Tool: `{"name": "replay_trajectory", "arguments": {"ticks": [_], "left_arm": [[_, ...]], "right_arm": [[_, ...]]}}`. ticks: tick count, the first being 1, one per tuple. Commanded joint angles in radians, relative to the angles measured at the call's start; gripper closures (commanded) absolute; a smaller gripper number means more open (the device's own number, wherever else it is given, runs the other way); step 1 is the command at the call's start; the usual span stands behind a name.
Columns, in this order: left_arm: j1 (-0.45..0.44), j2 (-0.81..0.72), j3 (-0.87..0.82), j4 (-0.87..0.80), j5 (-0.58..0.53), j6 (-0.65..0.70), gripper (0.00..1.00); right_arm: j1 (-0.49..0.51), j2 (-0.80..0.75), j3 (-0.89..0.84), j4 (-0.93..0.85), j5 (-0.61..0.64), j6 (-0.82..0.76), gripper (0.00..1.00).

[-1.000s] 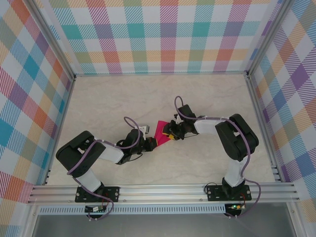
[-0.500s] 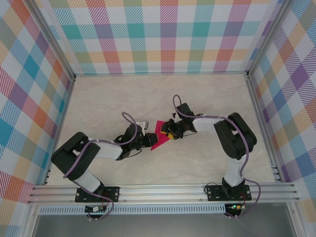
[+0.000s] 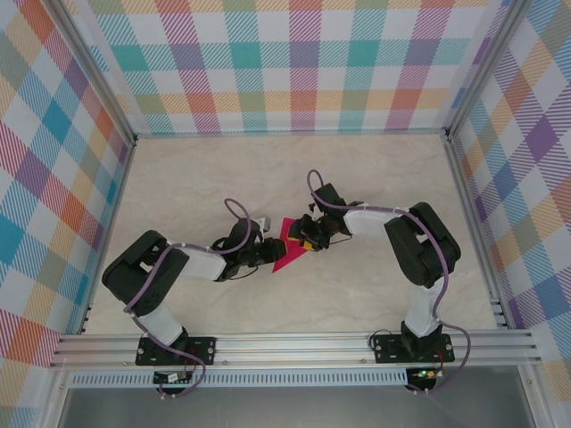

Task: Fold a paper plane with a square sheet of paper (pick it up from the middle)
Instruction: Fourth fold the wing at the center of the table.

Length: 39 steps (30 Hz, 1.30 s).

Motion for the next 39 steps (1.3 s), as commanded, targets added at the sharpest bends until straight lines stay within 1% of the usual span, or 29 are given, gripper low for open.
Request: {"name": "replay_trajectory", "arguments": {"ticks": [1, 3, 7, 9, 14, 16, 19, 22, 24, 27, 30, 32, 34, 39], "left_arm": [[0.009, 0.024, 0.032, -0.014, 0.051, 0.001, 0.74], [0.010, 0.032, 0.036, -0.009, 0.061, -0.001, 0.75], [0.017, 0.037, 0.040, -0.012, 0.065, -0.008, 0.80], [0.025, 0.028, 0.033, -0.020, 0.061, -0.011, 0.80], [0.041, -0.053, 0.018, -0.098, 0.039, -0.002, 0.72], [0.045, -0.104, 0.011, -0.144, 0.017, 0.003, 0.66], [0.051, -0.173, -0.003, -0.222, -0.038, 0.005, 0.61], [0.051, -0.221, 0.006, -0.295, -0.071, 0.003, 0.60], [0.051, -0.229, 0.013, -0.293, -0.053, -0.008, 0.61], [0.051, -0.201, 0.016, -0.227, 0.003, -0.032, 0.64], [0.051, -0.134, 0.041, -0.157, 0.078, -0.046, 0.72], [0.051, -0.080, 0.062, -0.121, 0.115, -0.059, 0.79], [0.051, -0.045, 0.081, -0.110, 0.120, -0.063, 0.83], [0.051, -0.001, 0.111, -0.133, 0.071, -0.058, 0.90]], "right_arm": [[0.004, 0.061, -0.001, -0.081, 0.080, -0.007, 0.51], [0.006, 0.067, 0.006, -0.091, 0.083, -0.003, 0.51], [0.007, 0.081, 0.021, -0.121, 0.101, 0.006, 0.51], [0.007, 0.089, 0.029, -0.147, 0.121, 0.010, 0.51], [0.010, 0.108, 0.052, -0.199, 0.158, 0.015, 0.50], [0.013, 0.118, 0.063, -0.222, 0.171, 0.018, 0.49], [0.017, 0.129, 0.080, -0.262, 0.195, 0.020, 0.49], [0.021, 0.138, 0.099, -0.299, 0.220, 0.024, 0.49], [0.024, 0.144, 0.111, -0.320, 0.232, 0.027, 0.48], [0.027, 0.161, 0.135, -0.355, 0.247, 0.032, 0.48], [0.030, 0.167, 0.145, -0.371, 0.257, 0.035, 0.49], [0.033, 0.171, 0.149, -0.385, 0.269, 0.036, 0.49], [0.033, 0.174, 0.154, -0.399, 0.277, 0.035, 0.50], [0.035, 0.185, 0.167, -0.425, 0.290, 0.030, 0.52]]}}
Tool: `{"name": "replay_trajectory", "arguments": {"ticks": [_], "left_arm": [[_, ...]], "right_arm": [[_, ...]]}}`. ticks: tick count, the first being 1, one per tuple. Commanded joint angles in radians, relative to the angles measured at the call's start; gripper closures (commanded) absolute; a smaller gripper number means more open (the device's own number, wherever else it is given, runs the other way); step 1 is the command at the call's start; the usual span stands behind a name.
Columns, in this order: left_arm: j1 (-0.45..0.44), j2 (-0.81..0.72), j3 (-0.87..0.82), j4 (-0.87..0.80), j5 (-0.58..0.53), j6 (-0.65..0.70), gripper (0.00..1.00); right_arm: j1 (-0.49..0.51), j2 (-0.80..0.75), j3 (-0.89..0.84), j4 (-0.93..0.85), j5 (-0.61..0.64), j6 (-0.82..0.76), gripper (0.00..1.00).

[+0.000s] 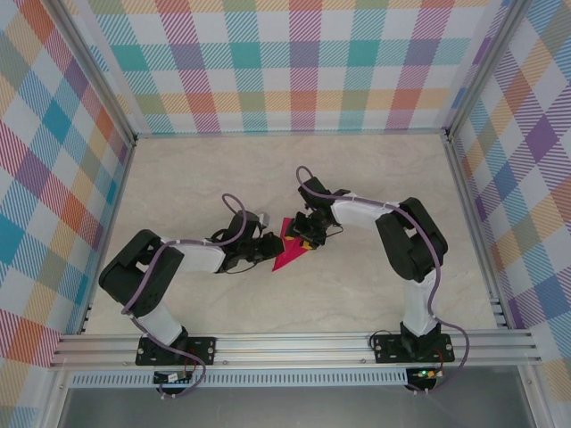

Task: Fold a paper plane with a square sheet of paper (pick it up from the middle)
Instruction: Fourth fold the wing at the center of the table.

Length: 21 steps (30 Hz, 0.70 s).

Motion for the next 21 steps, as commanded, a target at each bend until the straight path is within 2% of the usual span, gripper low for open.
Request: {"name": "replay_trajectory", "arguments": {"ticks": [1, 9, 21], "left_arm": [[0.011, 0.017, 0.033, 0.028, -0.015, -0.004, 0.91], [0.011, -0.011, 0.033, -0.076, -0.097, 0.025, 0.93], [0.011, -0.109, 0.019, -0.097, -0.088, 0.032, 0.90]], "right_arm": [[-0.008, 0.100, -0.036, -0.138, 0.161, 0.003, 0.52], [-0.007, 0.110, -0.023, -0.138, 0.151, -0.008, 0.54], [-0.002, 0.154, 0.011, -0.163, 0.154, -0.036, 0.53]]}}
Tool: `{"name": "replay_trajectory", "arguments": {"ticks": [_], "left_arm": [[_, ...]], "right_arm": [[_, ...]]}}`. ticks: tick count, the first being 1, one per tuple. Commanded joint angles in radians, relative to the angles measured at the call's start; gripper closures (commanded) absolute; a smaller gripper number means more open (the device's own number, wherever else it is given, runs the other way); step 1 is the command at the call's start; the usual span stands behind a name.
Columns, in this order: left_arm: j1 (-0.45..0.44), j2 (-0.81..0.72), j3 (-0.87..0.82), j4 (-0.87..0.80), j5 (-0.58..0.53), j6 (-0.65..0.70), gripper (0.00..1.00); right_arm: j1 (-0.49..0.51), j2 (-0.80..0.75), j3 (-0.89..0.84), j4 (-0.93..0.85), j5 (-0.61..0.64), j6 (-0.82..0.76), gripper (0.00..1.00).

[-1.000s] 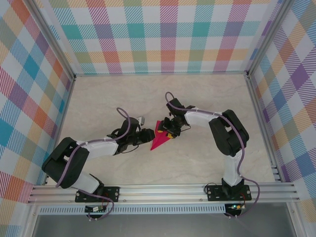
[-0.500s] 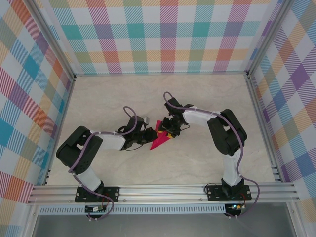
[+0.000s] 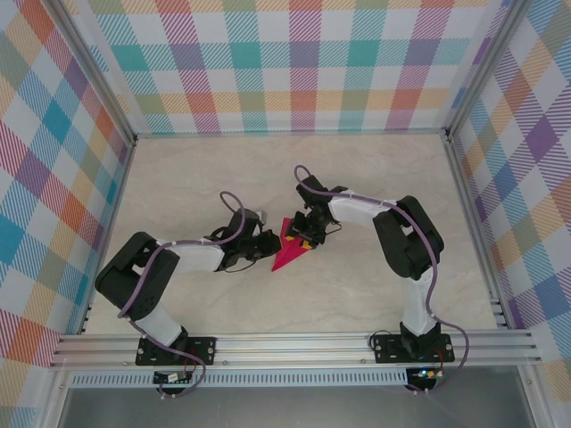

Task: Fold a paper plane with a square sheet of paper (pick it up from the middle)
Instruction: Fourth fold the wing at the center of the table.

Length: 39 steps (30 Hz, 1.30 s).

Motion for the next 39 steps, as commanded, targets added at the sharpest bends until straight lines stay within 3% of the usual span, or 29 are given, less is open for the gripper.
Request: {"name": "replay_trajectory", "arguments": {"ticks": [1, 5, 13, 39], "left_arm": [[0.011, -0.067, 0.000, -0.021, -0.016, 0.019, 0.90], [0.011, -0.091, -0.009, -0.025, -0.013, 0.018, 0.89], [0.011, -0.011, 0.009, 0.060, 0.123, -0.001, 0.88], [0.011, 0.081, 0.028, -0.014, 0.067, 0.008, 0.94]], "right_arm": [[-0.001, 0.122, -0.042, -0.099, 0.150, -0.034, 0.52], [-0.001, 0.133, -0.027, -0.114, 0.150, -0.039, 0.52], [0.000, 0.166, 0.007, -0.147, 0.141, -0.041, 0.49], [0.000, 0.225, 0.064, -0.179, 0.087, -0.065, 0.48]]}}
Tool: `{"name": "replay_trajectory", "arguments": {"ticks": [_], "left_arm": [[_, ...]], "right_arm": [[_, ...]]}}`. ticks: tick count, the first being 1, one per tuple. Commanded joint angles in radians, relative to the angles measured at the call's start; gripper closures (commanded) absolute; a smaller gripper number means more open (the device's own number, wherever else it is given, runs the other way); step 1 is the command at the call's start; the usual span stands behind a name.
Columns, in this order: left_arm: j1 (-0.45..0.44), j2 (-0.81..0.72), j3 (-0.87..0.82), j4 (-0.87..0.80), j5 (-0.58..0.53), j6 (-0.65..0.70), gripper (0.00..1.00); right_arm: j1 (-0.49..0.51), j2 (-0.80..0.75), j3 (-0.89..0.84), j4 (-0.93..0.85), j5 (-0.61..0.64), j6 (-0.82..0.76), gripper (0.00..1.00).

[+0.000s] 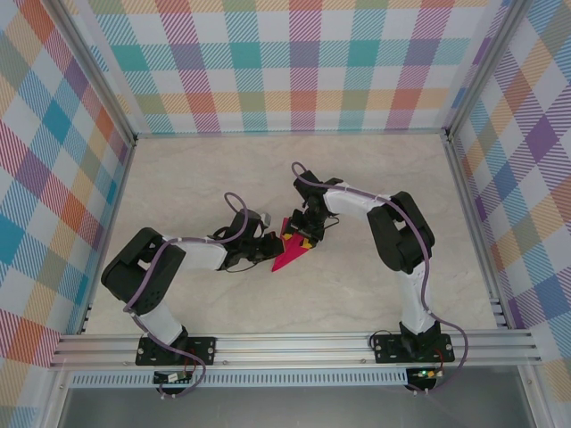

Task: Fold a paper plane with a square sheet of paper (pick it up from the middle)
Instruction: Fourth fold the wing at the center of the table.

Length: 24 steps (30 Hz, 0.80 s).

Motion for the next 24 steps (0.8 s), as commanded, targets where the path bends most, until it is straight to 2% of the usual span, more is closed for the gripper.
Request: {"name": "replay_trajectory", "arguments": {"ticks": [1, 12, 24], "left_arm": [[0.011, 0.020, 0.018, -0.034, -0.014, 0.009, 0.94], [0.011, 0.042, 0.026, -0.057, -0.021, 0.001, 0.95], [0.011, 0.044, 0.038, -0.065, -0.012, 0.003, 0.95]], "right_arm": [[0.002, 0.137, -0.071, -0.028, 0.129, -0.039, 0.47], [-0.002, 0.062, -0.121, 0.055, 0.115, -0.086, 0.45], [-0.004, 0.084, -0.115, 0.009, 0.177, -0.098, 0.54]]}}
